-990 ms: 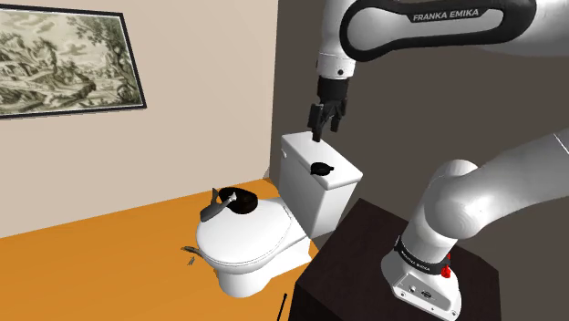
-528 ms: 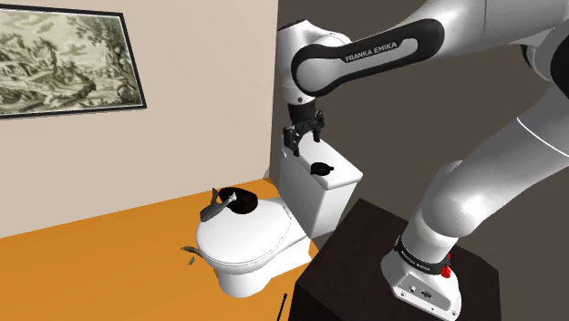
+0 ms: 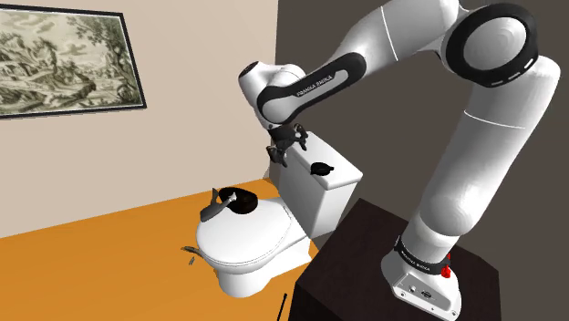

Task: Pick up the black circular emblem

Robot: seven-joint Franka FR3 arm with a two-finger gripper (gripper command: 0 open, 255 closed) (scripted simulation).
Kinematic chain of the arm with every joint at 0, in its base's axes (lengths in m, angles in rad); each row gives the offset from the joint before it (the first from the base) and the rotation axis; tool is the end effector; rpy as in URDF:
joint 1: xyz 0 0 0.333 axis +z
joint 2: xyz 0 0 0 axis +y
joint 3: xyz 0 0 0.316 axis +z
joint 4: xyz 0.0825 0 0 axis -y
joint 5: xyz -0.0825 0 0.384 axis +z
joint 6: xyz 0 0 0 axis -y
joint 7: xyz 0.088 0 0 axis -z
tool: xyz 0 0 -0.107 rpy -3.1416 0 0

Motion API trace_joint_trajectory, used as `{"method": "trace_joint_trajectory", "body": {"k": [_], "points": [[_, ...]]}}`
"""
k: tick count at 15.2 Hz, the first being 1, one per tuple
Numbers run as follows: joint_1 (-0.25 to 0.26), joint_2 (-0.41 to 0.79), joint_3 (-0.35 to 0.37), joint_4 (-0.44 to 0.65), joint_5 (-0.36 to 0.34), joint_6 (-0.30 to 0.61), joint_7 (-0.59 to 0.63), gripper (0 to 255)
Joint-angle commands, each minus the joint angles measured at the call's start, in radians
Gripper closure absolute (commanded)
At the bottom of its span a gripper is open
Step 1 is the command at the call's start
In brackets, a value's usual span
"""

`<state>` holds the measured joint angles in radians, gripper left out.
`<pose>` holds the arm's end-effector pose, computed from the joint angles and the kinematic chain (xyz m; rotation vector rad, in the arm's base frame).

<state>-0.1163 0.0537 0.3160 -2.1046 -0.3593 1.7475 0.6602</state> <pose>0.5021 0.0685 0.3723 2.6321 -0.4249 -0.3170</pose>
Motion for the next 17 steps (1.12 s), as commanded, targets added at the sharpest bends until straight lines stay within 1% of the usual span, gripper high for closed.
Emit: {"method": "trace_joint_trajectory", "body": {"k": [1,4,8,12,17], "points": [[0.002,0.101,-0.006,0.056,-0.069,-0.026,0.070,0],[0.017,0.245,-0.033,0.154,-0.153,-0.081,0.152,0],[0.042,0.427,-0.087,0.296,-0.242,-0.163,0.230,0],[0.065,0.603,-0.152,0.453,-0.308,-0.249,0.277,0],[0.083,0.822,-0.241,0.676,-0.369,-0.361,0.299,0]]}}
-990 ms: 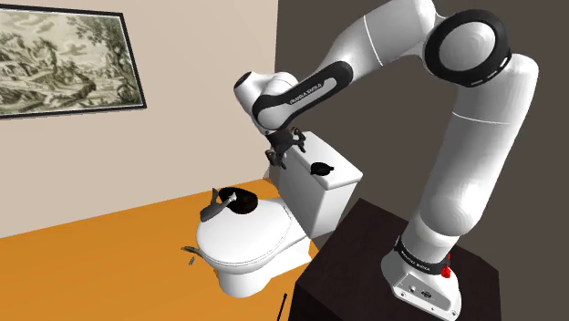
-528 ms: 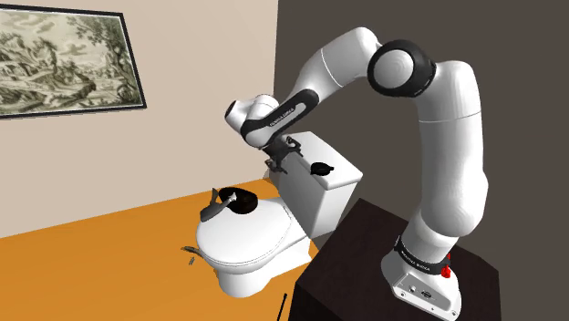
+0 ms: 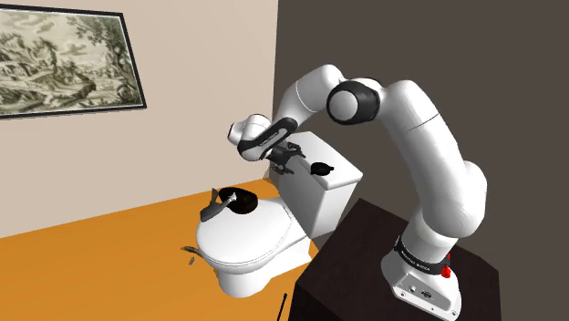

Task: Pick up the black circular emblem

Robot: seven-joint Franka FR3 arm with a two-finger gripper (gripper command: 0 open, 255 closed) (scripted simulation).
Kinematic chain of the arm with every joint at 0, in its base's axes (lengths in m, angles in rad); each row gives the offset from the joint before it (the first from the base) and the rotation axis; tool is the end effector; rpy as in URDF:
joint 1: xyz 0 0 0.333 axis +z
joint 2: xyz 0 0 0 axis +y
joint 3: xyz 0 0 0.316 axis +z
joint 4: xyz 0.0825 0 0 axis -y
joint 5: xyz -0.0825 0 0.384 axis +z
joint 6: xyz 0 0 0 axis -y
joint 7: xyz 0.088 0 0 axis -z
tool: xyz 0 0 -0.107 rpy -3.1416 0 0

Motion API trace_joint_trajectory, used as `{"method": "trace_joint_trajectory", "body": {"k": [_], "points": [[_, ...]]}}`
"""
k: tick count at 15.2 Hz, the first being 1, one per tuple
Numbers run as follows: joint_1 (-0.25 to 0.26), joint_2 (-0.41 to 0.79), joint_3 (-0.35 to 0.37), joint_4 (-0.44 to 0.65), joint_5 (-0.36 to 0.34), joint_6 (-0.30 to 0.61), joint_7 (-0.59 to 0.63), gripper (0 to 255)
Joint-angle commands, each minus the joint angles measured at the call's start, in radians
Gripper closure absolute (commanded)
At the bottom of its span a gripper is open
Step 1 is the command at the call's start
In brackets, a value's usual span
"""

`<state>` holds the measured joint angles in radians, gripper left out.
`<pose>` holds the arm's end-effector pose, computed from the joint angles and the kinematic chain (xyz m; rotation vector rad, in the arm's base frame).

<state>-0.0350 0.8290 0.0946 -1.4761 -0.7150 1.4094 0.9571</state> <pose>0.6222 -0.0494 0.1721 2.0087 -0.6955 -0.5130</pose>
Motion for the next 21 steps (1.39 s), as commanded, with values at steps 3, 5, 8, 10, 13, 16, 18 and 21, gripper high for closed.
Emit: {"method": "trace_joint_trajectory", "body": {"k": [3,5,8,10,13,16,18,21], "points": [[0.003,0.184,-0.076,0.203,-0.042,-0.094,-0.004,0],[0.000,0.282,-0.115,0.321,-0.060,-0.145,-0.017,0],[-0.013,0.447,-0.176,0.536,-0.086,-0.230,-0.056,0],[-0.014,0.478,-0.177,0.566,-0.084,-0.230,-0.054,0],[-0.015,0.528,-0.178,0.617,-0.081,-0.231,-0.055,0],[-0.016,0.575,-0.180,0.669,-0.078,-0.235,-0.058,0],[-0.016,0.576,-0.181,0.670,-0.078,-0.235,-0.059,0],[-0.016,0.577,-0.181,0.671,-0.078,-0.235,-0.059,255]]}}
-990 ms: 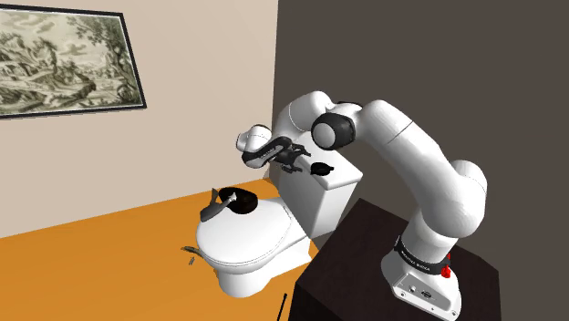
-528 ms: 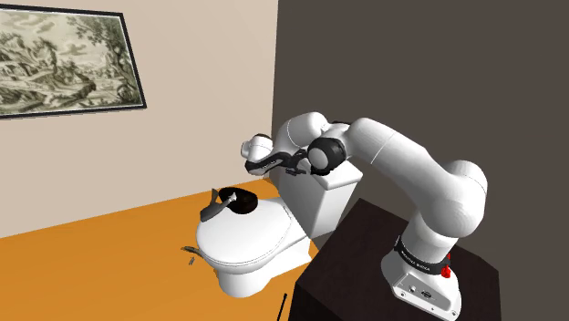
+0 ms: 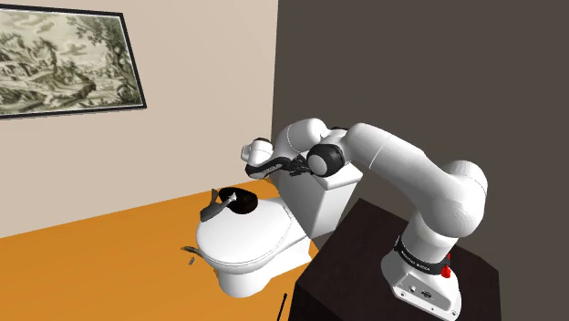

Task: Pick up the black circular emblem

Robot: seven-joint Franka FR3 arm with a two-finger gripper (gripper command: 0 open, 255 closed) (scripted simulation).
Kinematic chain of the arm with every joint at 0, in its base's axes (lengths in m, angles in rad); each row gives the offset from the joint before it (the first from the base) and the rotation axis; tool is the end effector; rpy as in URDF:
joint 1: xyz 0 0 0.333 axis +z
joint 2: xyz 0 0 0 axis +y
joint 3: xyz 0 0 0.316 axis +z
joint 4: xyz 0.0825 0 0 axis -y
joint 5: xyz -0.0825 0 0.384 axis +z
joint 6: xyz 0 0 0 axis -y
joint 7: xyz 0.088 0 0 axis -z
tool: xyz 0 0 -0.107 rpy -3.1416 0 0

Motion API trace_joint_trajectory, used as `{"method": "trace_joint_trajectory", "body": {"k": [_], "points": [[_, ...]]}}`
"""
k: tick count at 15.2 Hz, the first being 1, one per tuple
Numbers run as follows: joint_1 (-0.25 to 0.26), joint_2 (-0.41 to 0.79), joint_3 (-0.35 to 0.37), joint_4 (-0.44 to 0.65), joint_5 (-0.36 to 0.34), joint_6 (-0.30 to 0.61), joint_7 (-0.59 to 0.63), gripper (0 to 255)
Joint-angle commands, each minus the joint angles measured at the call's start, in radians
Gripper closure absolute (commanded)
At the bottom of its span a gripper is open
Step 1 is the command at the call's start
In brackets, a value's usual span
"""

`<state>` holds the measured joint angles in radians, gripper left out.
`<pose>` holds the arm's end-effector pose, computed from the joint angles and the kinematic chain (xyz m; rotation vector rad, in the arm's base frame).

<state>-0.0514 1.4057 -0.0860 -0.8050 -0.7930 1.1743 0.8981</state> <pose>0.6499 -0.1617 0.0514 1.6638 -0.7975 -0.5888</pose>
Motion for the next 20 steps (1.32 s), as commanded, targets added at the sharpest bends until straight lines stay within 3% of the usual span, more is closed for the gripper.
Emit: {"method": "trace_joint_trajectory", "body": {"k": [1,7,20], "points": [[0.000,0.000,0.000,0.000,0.000,0.000,0.000,255],[0.000,-0.001,0.000,-0.001,0.000,0.000,0.000,255],[0.006,-0.205,0.004,-0.201,-0.015,-0.001,-0.005,255]]}}
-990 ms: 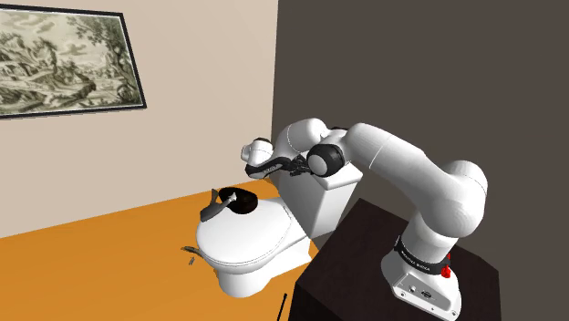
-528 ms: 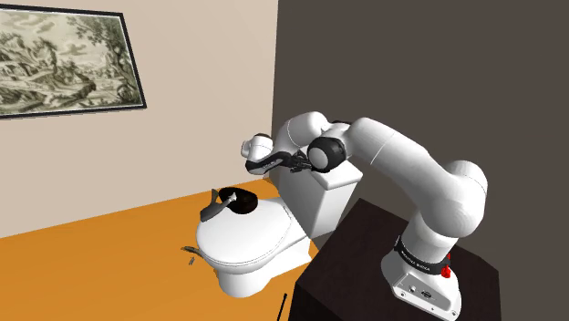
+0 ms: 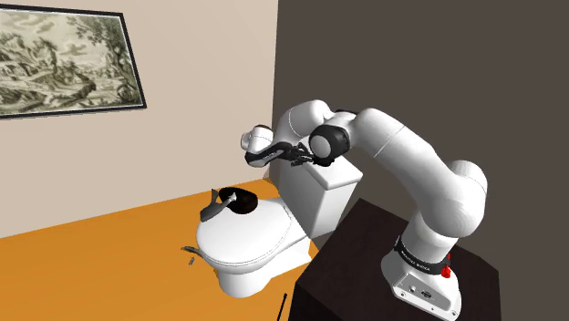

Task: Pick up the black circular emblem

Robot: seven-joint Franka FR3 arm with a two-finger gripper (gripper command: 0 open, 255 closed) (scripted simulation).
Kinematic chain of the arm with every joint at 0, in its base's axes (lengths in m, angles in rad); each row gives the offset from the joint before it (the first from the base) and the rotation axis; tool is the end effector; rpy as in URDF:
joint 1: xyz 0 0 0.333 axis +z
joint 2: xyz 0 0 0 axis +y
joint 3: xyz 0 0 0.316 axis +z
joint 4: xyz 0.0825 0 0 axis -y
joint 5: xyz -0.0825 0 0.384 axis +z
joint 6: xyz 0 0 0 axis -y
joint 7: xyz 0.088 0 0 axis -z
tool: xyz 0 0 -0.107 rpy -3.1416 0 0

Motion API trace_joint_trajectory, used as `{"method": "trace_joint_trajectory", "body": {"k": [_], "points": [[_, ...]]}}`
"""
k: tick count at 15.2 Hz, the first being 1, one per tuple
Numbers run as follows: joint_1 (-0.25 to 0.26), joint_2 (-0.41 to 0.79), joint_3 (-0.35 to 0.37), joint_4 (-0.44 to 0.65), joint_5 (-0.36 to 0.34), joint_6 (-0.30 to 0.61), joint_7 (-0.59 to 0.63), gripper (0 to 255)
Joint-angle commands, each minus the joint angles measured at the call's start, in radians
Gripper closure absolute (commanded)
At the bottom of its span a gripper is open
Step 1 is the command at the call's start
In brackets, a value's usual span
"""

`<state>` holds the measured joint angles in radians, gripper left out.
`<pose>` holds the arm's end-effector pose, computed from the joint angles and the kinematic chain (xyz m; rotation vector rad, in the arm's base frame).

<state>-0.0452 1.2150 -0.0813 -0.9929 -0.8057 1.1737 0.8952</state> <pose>0.6502 -0.1609 0.1147 1.6641 -0.7976 -0.5885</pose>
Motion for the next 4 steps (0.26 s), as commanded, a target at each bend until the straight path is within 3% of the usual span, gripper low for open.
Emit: {"method": "trace_joint_trajectory", "body": {"k": [1,4], "points": [[0.000,-0.028,-0.001,-0.023,-0.003,-0.002,-0.005,255],[0.001,-0.042,-0.001,-0.034,-0.005,-0.004,-0.007,255]]}}
